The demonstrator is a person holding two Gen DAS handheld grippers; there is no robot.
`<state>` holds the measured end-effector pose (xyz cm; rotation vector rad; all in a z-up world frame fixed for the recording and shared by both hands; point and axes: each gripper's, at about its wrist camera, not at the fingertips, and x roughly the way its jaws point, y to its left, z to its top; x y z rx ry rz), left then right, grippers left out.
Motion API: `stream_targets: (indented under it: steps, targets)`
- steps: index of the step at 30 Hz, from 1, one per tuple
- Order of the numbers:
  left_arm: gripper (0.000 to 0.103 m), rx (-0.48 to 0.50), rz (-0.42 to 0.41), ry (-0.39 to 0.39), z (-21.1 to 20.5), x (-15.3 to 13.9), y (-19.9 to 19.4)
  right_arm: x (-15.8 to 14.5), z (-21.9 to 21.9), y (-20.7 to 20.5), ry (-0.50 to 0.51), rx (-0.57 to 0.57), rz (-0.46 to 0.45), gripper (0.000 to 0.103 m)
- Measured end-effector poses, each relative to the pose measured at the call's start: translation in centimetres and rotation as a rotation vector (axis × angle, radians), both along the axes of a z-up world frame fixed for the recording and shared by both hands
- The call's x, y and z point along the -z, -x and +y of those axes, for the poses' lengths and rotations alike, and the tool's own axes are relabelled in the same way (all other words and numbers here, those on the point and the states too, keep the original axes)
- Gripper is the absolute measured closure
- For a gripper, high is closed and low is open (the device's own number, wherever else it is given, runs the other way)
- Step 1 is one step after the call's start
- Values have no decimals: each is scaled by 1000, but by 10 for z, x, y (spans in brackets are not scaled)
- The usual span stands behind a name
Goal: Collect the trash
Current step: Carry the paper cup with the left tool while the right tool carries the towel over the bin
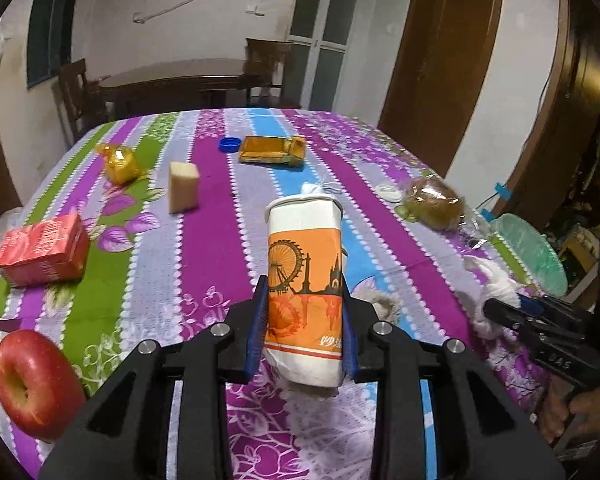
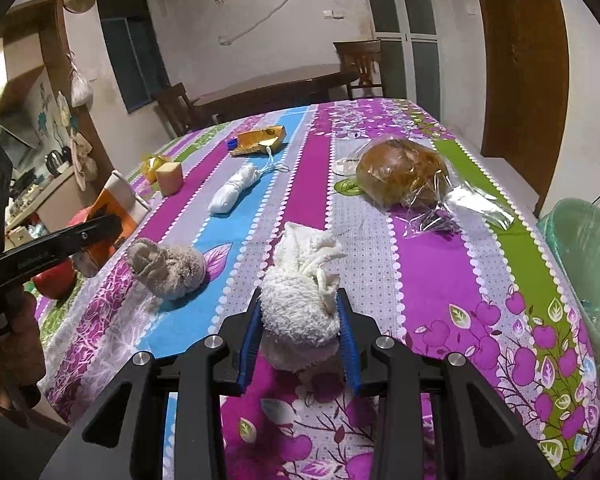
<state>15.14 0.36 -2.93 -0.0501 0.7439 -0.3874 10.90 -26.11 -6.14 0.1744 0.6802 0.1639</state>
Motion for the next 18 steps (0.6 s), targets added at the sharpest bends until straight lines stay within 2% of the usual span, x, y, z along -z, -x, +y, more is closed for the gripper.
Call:
stream_targets:
  steps: [7,13,18]
  targets:
    - [74,93,39,61,-6,1,-8,-5,14,-9,17,60,26,67]
    - [73,166,32,55,-17,-5,-3,-19,9,-12,-17,124,2,67]
    - [73,188,17,36,-20,-11,5,-30,7,-12,-30,130,-28,67]
